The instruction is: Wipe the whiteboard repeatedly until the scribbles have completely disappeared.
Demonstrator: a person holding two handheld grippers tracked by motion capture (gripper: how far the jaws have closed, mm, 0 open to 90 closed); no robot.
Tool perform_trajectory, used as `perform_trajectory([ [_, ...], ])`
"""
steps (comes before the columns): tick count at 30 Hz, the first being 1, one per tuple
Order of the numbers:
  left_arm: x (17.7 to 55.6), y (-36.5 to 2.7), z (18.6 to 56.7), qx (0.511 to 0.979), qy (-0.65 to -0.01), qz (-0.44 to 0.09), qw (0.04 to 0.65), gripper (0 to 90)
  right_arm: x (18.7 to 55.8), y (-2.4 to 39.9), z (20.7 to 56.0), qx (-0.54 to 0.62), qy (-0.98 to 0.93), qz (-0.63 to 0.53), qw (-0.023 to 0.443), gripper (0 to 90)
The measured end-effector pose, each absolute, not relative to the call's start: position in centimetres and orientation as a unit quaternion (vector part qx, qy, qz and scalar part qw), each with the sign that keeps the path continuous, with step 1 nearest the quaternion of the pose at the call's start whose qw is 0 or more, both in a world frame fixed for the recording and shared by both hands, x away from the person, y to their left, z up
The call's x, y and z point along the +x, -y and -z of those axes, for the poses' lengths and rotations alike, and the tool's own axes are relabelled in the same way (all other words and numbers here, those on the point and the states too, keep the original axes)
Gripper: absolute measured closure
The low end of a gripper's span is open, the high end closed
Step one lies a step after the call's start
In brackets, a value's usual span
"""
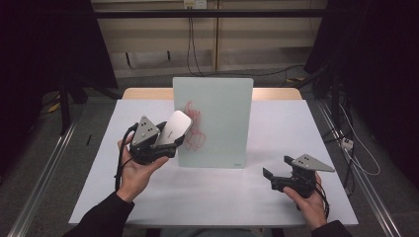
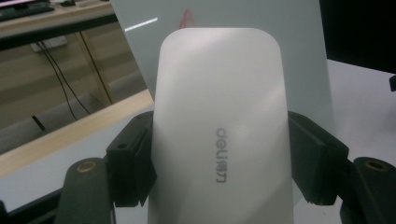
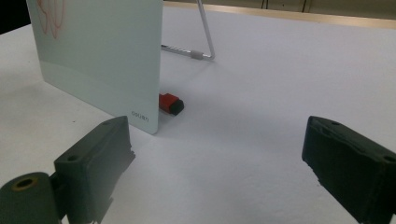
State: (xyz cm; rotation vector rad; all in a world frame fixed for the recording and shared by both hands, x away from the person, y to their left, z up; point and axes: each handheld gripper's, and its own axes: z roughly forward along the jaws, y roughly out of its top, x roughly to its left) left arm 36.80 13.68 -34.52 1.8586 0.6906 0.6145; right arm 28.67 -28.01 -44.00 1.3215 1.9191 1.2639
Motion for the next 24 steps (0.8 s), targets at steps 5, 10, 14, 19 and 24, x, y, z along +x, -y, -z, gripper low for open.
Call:
perform_trajectory([
  [5, 37.2, -12.7, 33.7, 0.768, -0.276, -0.276, 0.507, 31.1, 28.7, 28.0, 44.0, 0.483, -0.702, -0.463, 0.243, 7.9],
  [10, 37.7, -11.8, 33.3, 0.760, -0.271, -0.306, 0.506, 31.1, 28.6, 28.0, 44.0, 0.482, -0.703, -0.464, 0.242, 8.0],
  [14, 38.0, -11.1, 33.3, 0.755, -0.260, -0.331, 0.503, 31.1, 28.7, 28.0, 44.0, 0.482, -0.703, -0.464, 0.240, 8.0],
  [19, 38.9, -10.7, 33.5, 0.750, -0.259, -0.337, 0.507, 31.0, 28.7, 28.0, 44.0, 0.481, -0.704, -0.465, 0.239, 8.0],
  [24, 39.2, -10.2, 33.9, 0.753, -0.248, -0.353, 0.497, 31.0, 28.7, 28.0, 44.0, 0.479, -0.704, -0.466, 0.239, 7.9],
])
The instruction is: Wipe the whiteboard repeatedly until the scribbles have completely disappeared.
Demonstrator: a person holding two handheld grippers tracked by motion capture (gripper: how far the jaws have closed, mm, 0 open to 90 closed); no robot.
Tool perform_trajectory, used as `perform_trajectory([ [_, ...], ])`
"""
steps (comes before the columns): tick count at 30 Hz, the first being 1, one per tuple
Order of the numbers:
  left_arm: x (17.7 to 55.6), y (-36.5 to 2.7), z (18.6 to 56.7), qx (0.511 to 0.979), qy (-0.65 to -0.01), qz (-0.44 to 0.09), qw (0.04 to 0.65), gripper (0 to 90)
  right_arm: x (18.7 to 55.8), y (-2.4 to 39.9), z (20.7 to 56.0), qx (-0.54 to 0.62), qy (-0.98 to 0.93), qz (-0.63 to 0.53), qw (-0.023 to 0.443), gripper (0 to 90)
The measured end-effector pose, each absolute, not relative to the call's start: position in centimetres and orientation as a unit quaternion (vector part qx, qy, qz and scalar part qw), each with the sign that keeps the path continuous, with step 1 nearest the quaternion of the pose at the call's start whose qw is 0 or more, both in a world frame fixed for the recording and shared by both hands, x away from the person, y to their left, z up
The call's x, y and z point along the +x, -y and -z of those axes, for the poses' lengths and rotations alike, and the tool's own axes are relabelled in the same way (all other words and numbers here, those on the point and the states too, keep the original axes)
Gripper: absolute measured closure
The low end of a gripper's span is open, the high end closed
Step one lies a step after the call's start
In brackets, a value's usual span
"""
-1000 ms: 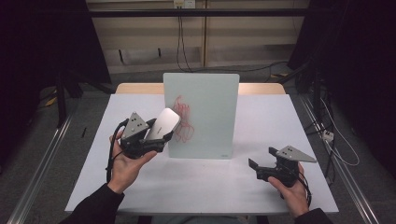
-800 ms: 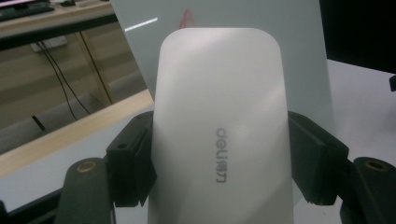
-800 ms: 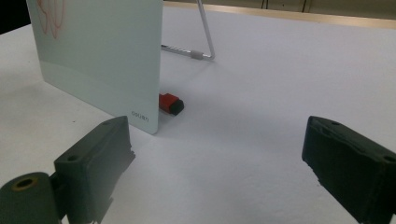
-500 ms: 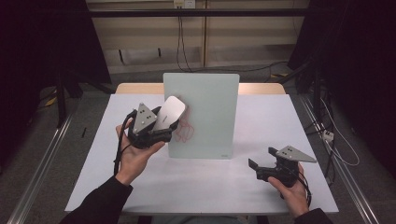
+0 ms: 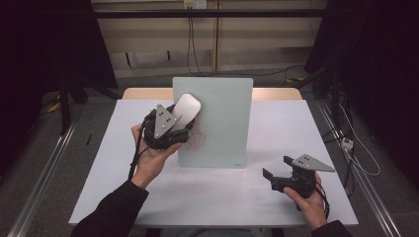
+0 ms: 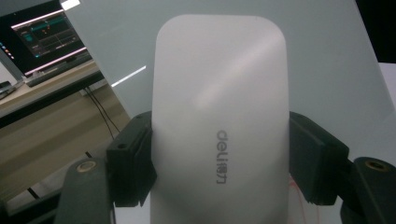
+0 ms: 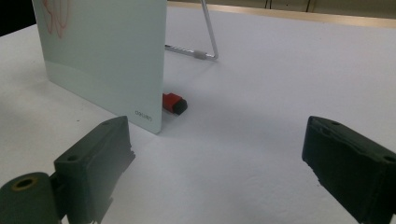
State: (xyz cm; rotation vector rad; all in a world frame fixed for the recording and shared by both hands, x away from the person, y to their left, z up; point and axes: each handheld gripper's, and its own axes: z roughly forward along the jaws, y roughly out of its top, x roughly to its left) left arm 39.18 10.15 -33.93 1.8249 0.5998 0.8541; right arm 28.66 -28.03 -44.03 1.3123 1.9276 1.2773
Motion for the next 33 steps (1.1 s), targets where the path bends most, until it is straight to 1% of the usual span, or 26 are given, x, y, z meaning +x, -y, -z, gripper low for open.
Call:
perform_trajectory([
  [7, 39.1, -9.6, 34.1, 0.759, -0.234, -0.371, 0.482, 31.0, 28.7, 28.0, 44.0, 0.479, -0.704, -0.466, 0.239, 7.8],
  [16, 38.9, -8.6, 34.8, 0.774, -0.215, -0.377, 0.460, 31.1, 28.7, 28.0, 44.0, 0.478, -0.705, -0.466, 0.240, 7.8],
  [33, 38.1, -7.6, 36.9, 0.801, -0.188, -0.351, 0.447, 30.8, 28.6, 28.0, 44.0, 0.477, -0.706, -0.466, 0.239, 7.8],
])
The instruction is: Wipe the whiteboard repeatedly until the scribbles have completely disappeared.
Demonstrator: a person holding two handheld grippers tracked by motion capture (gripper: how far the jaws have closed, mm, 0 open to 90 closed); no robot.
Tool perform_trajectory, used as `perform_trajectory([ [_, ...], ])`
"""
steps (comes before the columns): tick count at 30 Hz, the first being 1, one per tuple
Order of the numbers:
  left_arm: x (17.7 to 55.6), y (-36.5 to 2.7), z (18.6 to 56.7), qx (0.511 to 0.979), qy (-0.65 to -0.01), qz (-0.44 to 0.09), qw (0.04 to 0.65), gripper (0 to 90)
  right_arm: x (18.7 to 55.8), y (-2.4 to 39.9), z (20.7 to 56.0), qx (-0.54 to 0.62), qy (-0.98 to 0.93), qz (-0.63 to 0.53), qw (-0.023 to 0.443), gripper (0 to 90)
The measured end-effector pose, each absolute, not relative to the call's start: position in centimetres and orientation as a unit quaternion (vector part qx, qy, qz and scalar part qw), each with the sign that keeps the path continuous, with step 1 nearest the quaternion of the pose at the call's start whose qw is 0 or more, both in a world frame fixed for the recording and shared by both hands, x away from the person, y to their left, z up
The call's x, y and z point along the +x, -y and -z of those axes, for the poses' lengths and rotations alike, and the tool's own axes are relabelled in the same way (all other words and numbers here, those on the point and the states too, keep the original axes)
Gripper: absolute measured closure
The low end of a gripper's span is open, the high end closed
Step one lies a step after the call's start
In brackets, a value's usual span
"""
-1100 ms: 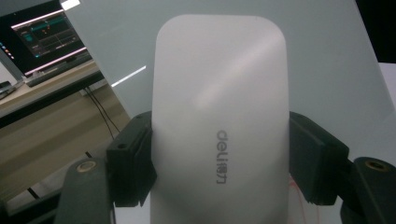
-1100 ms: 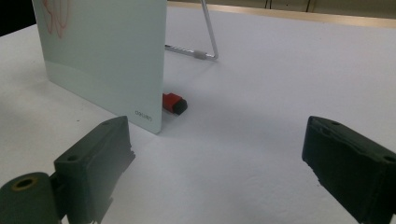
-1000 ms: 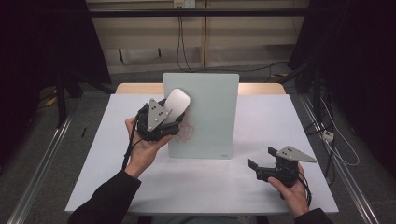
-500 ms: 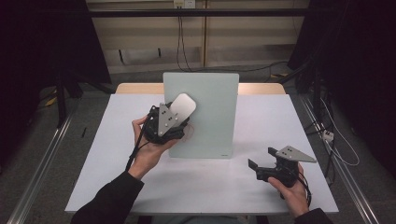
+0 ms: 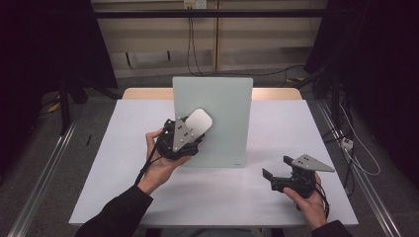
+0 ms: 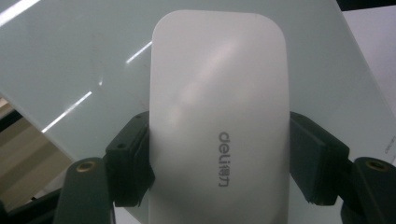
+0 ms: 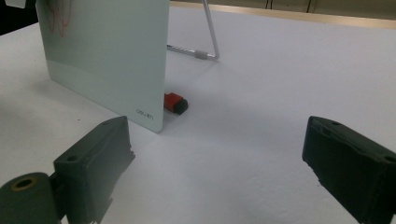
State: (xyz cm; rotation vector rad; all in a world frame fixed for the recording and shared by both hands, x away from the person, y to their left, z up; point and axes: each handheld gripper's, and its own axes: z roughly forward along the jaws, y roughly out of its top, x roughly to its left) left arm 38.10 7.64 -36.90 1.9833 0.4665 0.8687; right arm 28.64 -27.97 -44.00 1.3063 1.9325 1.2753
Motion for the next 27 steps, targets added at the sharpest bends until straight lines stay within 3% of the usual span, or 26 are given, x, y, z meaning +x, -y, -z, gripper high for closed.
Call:
perform_trajectory([
  [27, 39.5, -8.8, 34.3, 0.782, -0.222, -0.334, 0.477, 30.8, 28.6, 28.0, 44.0, 0.477, -0.705, -0.466, 0.240, 7.8],
])
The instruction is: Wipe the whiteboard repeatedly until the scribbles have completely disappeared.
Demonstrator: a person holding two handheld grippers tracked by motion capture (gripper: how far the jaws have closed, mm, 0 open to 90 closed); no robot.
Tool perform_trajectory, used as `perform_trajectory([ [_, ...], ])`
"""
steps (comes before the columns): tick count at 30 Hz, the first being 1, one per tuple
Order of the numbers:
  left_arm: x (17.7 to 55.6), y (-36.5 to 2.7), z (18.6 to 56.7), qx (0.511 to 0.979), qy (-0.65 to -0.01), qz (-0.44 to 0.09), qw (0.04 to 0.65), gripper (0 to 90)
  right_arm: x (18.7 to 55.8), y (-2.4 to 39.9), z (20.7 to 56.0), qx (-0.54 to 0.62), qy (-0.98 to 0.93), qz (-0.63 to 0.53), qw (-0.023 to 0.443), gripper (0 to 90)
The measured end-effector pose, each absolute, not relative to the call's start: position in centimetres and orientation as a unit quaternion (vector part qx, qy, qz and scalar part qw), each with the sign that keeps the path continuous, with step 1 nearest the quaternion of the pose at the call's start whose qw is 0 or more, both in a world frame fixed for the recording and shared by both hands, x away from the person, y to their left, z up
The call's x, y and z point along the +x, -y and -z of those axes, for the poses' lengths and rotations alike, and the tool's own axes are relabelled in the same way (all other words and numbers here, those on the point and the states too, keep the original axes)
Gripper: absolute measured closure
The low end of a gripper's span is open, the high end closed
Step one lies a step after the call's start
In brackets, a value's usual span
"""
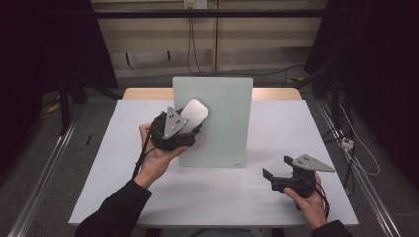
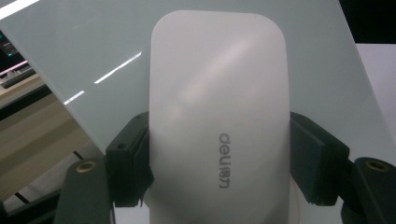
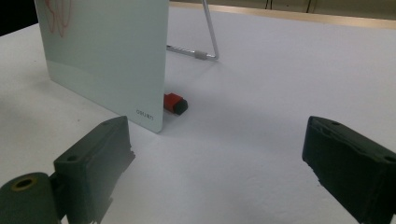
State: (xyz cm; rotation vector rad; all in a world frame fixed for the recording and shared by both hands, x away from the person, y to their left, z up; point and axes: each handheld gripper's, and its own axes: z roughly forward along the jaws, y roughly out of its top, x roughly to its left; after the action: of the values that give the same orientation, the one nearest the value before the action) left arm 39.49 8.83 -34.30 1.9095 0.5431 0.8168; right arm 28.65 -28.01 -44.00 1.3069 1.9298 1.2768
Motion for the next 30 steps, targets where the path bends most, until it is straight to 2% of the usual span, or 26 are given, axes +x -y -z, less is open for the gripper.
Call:
perform_trajectory([
  [16, 40.6, -9.2, 32.0, 0.766, -0.230, -0.349, 0.488, 30.8, 28.7, 28.0, 44.0, 0.477, -0.705, -0.467, 0.239, 7.8],
  [30, 39.9, -8.4, 34.1, 0.786, -0.202, -0.355, 0.464, 30.2, 28.6, 28.0, 44.0, 0.477, -0.706, -0.466, 0.239, 7.8],
])
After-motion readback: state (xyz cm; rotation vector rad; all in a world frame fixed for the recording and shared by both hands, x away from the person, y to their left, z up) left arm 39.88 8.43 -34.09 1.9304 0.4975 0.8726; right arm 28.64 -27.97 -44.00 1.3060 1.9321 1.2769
